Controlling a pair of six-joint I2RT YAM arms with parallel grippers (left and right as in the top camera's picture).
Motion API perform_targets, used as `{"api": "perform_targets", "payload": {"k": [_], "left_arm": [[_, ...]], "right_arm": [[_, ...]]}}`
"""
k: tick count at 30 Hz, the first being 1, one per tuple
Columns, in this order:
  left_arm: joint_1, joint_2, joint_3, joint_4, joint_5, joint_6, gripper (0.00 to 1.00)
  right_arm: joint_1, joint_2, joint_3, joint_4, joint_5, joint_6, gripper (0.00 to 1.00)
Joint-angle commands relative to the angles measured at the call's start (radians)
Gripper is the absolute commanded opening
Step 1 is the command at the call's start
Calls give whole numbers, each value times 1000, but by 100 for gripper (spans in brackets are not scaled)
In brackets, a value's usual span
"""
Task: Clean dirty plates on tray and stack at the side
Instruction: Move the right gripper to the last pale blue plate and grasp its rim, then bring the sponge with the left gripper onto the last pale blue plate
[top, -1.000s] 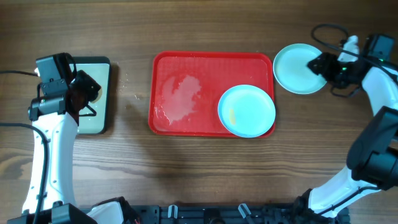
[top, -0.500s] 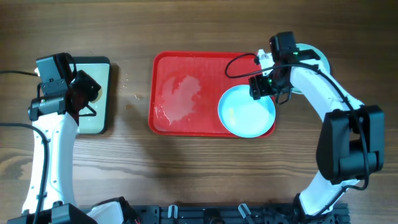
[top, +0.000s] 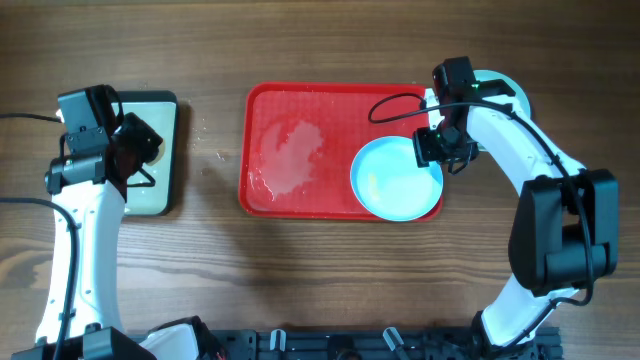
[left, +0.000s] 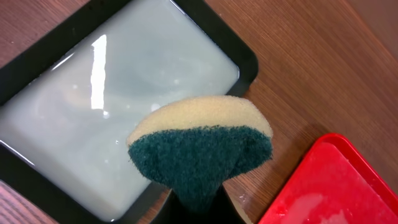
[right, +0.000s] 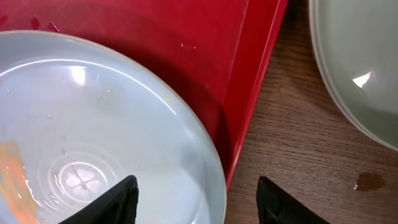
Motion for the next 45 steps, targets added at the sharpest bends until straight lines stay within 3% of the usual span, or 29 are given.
{"api": "perform_targets", "payload": {"k": [1,6,11,19,29,33,40,42,44,45], "left_arm": [[7,6,-5,4,19,-5,4],[7,6,-5,4,19,-6,4],[7,6,-5,4,19,-6,4],[7,6,-5,4,20,-6,4],[7,6,-5,5,19,-6,4],[7,6,-5,5,19,-6,4],[6,6,-5,16,92,-5,4],[6,6,-5,15,142,-5,4],[3,6,-5,15,255,-6,4],[-6,6,-5,16,304,-6,4]], "right_arm": [[-2,27,-3,3,-13,48,55],[-1,37,-3,-6,-35,48,39],[-1,43,-3,-23,26,46,45],[-2,44,-25,-2,16,19,40],[0,44,-69,43,-137,19,33],[11,44,-69,111,-302,49,33],[90,108,-98,235,-135,150,33],[105,132,-98,277,-155,184,25],[121,134,-91,324,-171,208,8],[128,134,-76,341,-178,210,4]]}}
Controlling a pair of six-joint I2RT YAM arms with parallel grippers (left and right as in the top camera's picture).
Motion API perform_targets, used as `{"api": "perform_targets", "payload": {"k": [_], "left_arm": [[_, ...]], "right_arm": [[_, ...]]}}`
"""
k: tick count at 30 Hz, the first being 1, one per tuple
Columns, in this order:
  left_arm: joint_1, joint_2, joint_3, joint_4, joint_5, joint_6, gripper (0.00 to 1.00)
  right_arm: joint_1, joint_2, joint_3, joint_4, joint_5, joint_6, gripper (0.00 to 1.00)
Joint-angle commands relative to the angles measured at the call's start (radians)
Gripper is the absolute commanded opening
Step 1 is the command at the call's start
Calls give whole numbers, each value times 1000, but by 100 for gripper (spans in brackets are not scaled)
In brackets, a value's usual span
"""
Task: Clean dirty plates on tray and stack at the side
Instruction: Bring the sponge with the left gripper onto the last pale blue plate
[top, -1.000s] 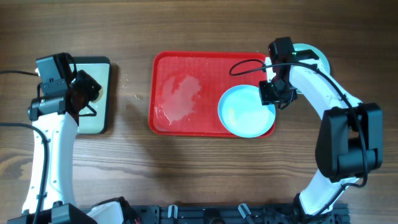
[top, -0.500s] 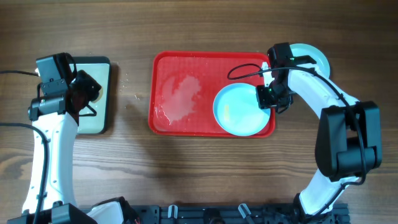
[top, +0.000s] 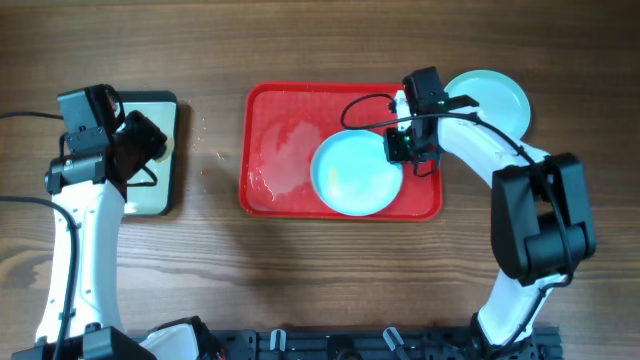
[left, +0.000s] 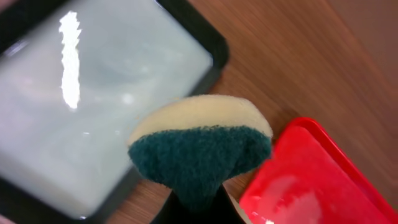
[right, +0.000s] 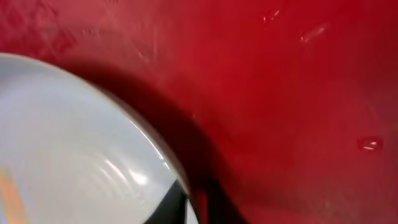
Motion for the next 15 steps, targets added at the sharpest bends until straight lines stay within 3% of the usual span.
{"api": "perform_targets", "payload": {"k": [1,9,15], "left_arm": [[-20,5,-5,4,215,-6,4],[-351,130,-5,175,281,-68,4],[-557,372,-5,393,130,-195,4]], "right_arm": [[27,53,15,42,-5,55,4],[90,55,62,198,-18,100,4],[106,55,62,197,-18,171,4]]}}
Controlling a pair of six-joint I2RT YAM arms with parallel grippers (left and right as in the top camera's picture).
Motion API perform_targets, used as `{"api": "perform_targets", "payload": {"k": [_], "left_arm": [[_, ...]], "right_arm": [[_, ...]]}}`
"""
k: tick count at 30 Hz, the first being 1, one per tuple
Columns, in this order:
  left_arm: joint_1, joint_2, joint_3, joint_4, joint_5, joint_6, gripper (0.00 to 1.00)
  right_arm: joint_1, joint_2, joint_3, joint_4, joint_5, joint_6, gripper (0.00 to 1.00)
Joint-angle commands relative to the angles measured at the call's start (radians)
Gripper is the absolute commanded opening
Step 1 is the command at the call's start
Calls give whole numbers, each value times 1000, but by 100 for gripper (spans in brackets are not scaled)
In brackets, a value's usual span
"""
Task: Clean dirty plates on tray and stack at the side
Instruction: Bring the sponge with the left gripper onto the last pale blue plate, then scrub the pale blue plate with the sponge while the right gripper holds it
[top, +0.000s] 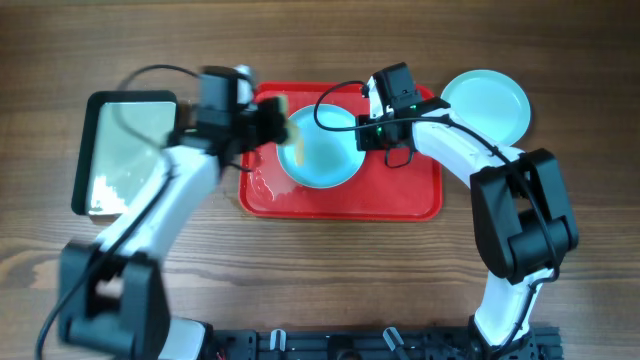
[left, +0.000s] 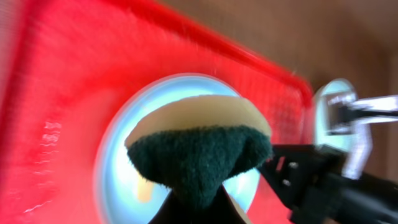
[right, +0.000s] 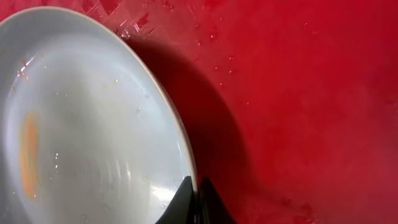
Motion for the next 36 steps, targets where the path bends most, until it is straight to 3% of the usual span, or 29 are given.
{"api": "perform_targets", "payload": {"k": [1,5,9,12,15,18,21,23,25,27,30,36], "left_arm": [[-82,157,-5,121,-75,-130,4],[-139,290,-5,270,-75,-171,4],[-181,357,-5,294,-95,-201,4],[-192,375,-5,230,-245,-195,4],[-169,361,-5,163,-300,-178,4],[-131,297,1,102,-357,-62,4],[-119,211,6,6,-594,0,4],[-119,183,6,-22,-644,47,4],[-119,179,6,-14,-578,61,4],[-125,183,6,36,-375,58,4],[-145,195,6,153,-189,-54,4],[-220,281,6,250,-193,-95,4]], "right_arm": [[2,21,21,11,-1,89,4],[3,21,21,13,0,94,4],[-1,21,21,14,0,101,4],[-2,21,21,10,0,100,4],[-3,21,21,-3,20,93,4],[-3,21,21,-15,46,89,4],[-3,21,21,-33,68,72,4],[-3,22,21,-33,68,67,4],[-3,21,21,-29,68,68,4],[-3,21,21,-29,68,68,4],[-3,21,21,-34,68,68,4],[-3,21,21,-37,61,68,4]]}}
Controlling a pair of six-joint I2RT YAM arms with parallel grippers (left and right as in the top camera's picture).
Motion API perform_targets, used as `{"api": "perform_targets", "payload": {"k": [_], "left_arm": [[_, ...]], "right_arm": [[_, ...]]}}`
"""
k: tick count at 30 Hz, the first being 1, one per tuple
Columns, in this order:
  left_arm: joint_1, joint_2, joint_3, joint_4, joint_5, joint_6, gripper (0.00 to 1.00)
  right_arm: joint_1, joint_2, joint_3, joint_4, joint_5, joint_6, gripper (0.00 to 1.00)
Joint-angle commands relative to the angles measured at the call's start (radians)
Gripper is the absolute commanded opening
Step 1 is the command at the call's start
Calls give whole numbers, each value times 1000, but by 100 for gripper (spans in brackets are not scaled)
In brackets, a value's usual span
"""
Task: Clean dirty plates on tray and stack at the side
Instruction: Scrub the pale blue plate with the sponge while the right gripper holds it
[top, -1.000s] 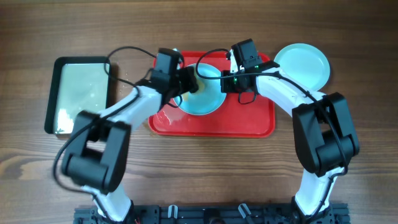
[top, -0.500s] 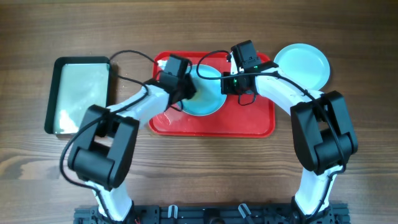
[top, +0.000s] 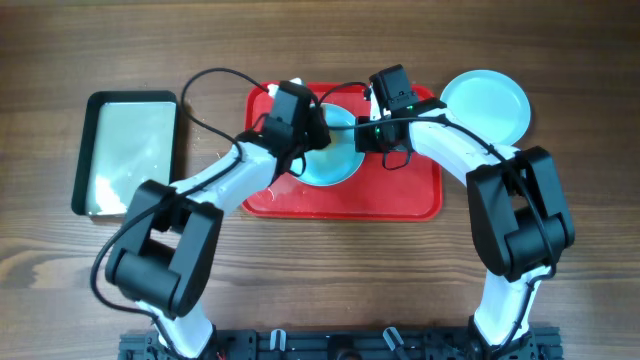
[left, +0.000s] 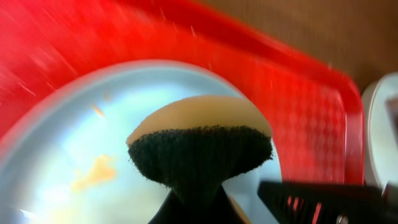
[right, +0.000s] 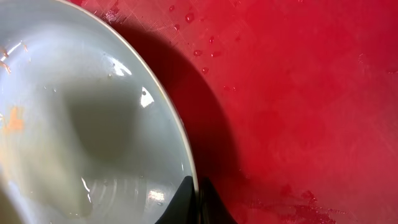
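A light blue plate (top: 335, 165) with an orange smear (left: 93, 174) lies on the red tray (top: 400, 195). My right gripper (top: 372, 135) is shut on its right rim; in the right wrist view the gripper (right: 194, 199) pinches the plate's edge (right: 180, 130). My left gripper (top: 305, 128) is shut on a sponge (left: 199, 137), yellow on top and dark green below, held over the middle of the plate (left: 56, 124). Whether the sponge touches the plate cannot be told. A second pale blue plate (top: 485, 105) lies on the table right of the tray.
A black tub of cloudy water (top: 130, 150) stands at the far left of the wooden table. Wet patches cover the tray floor (right: 298, 93). Both arms' cables hang over the tray's upper edge.
My left gripper with the sponge has gone from the plate's left edge to over its middle. The right gripper still grips the rim, and the plate has stayed in place.
First the sponge hung over the black tub, with my right gripper open around the plate's rim at the tray's right end. Then the right gripper was shut on the rim with the plate farther left. Later the sponge was at the plate; now it is over its middle.
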Motion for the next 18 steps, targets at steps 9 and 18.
{"api": "perform_targets", "payload": {"k": [9,18], "left_arm": [[77,137,-7,-24,-35,-24,4],[208,66,-7,-115,-186,-20,4]], "right_arm": [[-8,5,14,-18,33,-12,4],[-8,5,14,-29,34,-18,4]]}}
